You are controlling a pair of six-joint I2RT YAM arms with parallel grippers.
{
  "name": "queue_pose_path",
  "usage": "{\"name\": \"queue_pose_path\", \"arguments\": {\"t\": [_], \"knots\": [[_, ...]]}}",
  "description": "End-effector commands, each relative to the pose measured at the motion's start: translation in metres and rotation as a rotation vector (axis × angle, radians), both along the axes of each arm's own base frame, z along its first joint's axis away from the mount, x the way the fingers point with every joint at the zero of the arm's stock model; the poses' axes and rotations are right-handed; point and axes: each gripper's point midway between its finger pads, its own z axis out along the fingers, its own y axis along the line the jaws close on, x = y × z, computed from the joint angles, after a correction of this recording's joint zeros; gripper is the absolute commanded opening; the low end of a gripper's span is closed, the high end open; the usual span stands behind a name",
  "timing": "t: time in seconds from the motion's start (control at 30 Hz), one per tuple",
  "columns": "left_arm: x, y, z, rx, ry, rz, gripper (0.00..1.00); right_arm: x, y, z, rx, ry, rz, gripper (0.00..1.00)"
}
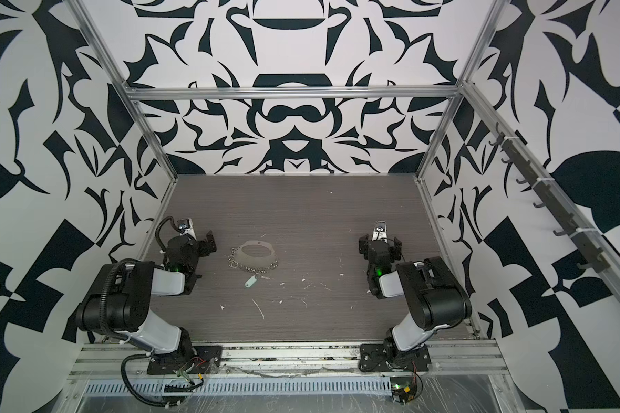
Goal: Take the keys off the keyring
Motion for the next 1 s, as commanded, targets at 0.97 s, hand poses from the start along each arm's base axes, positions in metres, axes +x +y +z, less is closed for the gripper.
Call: {"name": "queue_pose_path", "arguments": {"t": [0.97], "knots": [[-0.002, 0.009, 0.027, 0.021, -0.076, 0.09, 0.99, 0.005, -0.003, 0.014, 0.003, -0.047, -0.018, 1.0]]}}
